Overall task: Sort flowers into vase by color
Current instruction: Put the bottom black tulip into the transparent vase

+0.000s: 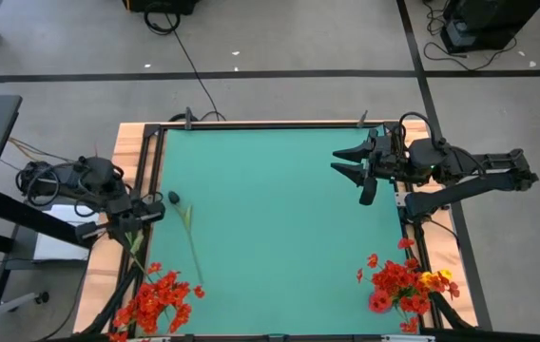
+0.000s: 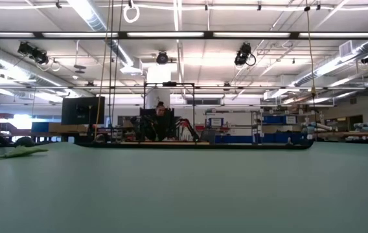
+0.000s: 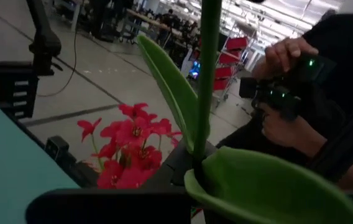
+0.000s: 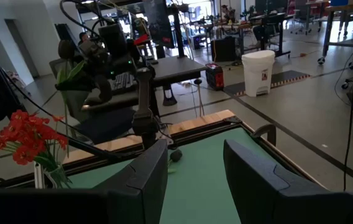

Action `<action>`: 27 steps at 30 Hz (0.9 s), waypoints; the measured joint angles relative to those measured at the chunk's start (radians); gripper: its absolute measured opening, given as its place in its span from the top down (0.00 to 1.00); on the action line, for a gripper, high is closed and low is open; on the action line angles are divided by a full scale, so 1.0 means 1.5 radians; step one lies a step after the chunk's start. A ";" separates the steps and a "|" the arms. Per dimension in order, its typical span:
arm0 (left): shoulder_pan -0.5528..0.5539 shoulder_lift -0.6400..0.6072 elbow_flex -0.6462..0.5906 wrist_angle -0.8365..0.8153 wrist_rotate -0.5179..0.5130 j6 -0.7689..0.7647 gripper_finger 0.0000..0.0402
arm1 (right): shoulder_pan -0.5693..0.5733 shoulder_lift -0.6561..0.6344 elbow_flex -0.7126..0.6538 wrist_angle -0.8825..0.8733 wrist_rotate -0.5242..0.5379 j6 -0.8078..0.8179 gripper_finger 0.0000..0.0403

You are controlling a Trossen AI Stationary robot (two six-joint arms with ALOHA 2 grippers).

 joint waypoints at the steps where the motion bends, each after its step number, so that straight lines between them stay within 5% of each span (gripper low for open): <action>1: -0.001 0.001 0.000 -0.006 0.000 0.011 0.96 | 0.000 0.000 0.000 0.000 0.000 0.000 0.59; 27: -0.050 0.046 -0.001 0.136 -0.039 -0.040 0.97 | 0.000 0.000 0.000 0.000 0.000 0.000 0.59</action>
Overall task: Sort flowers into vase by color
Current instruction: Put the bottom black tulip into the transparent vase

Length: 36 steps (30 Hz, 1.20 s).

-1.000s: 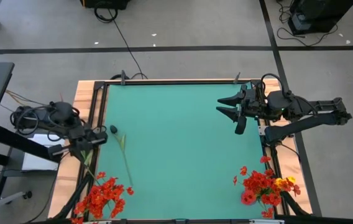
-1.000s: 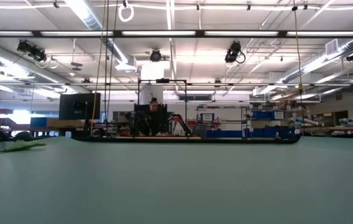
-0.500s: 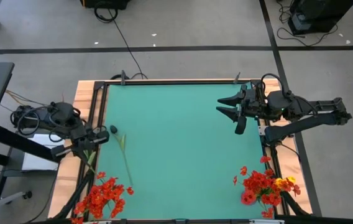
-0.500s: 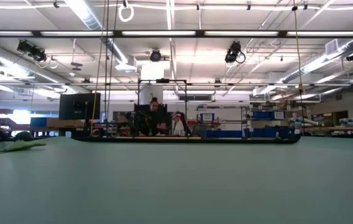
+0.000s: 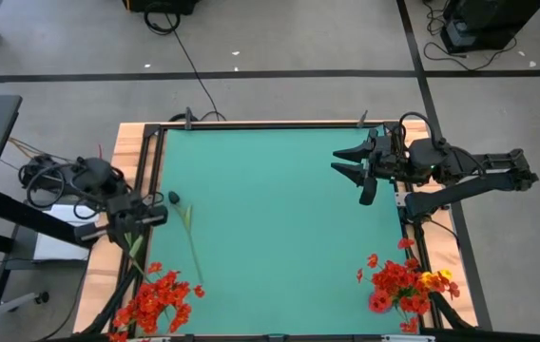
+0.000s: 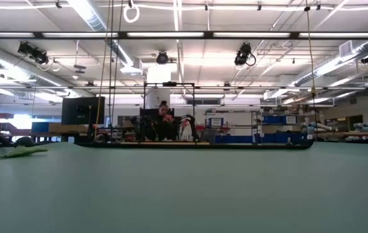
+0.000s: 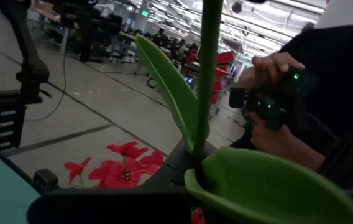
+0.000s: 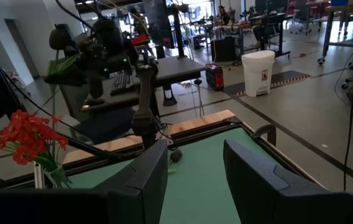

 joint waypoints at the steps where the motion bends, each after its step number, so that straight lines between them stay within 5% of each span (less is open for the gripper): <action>1: -0.006 0.001 -0.002 0.004 -0.004 0.005 0.97 | 0.000 0.000 0.000 0.000 0.000 0.000 0.59; 16: -0.044 0.000 -0.128 0.163 0.004 -0.033 0.96 | 0.000 0.000 0.000 0.000 0.000 0.000 0.59; 28: -0.044 0.000 -0.128 0.159 0.051 0.068 0.80 | 0.000 0.000 0.000 0.000 0.000 0.000 0.59; 36: -0.044 0.006 -0.128 0.139 0.003 0.083 0.66 | 0.000 0.000 0.000 0.000 0.000 0.000 0.59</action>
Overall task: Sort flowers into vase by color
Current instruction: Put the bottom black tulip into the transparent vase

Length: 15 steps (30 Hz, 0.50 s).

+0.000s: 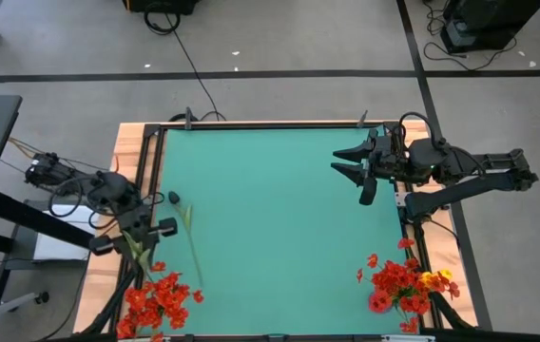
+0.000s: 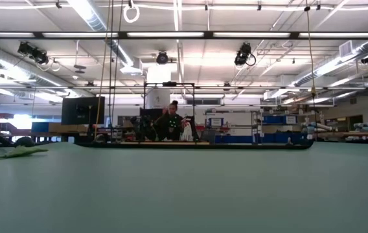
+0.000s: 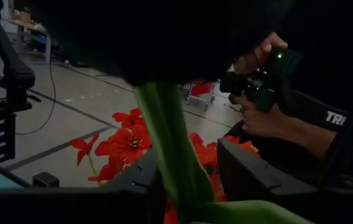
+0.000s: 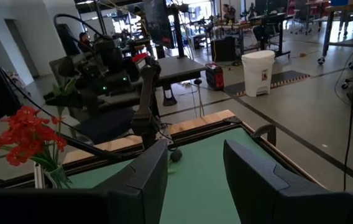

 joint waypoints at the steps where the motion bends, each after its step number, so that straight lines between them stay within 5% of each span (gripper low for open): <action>1: 0.000 0.002 0.000 0.000 -0.004 0.000 0.65 | 0.000 0.000 0.000 0.000 0.000 0.000 0.59; 15: -0.057 0.031 0.039 0.016 -0.008 -0.047 0.61 | 0.000 0.000 0.000 0.001 0.000 0.000 0.59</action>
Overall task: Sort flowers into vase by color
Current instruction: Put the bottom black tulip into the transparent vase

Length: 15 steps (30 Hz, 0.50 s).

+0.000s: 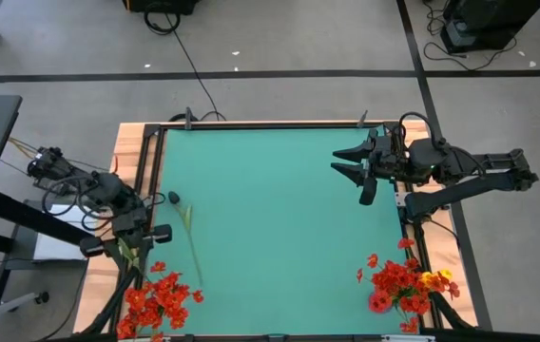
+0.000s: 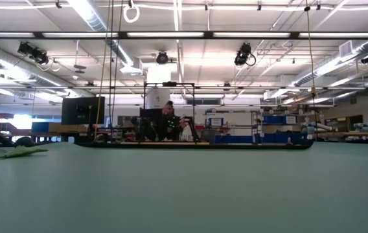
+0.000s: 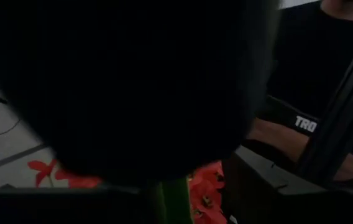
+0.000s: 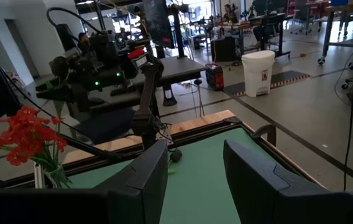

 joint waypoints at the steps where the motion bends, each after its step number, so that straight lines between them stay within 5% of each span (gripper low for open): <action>1: -0.004 0.003 0.000 -0.001 0.000 0.005 0.61 | 0.000 0.000 0.000 0.000 0.000 0.000 0.59; 15: -0.055 0.052 0.000 -0.084 -0.081 0.118 0.76 | 0.000 0.000 0.000 0.000 0.000 0.000 0.59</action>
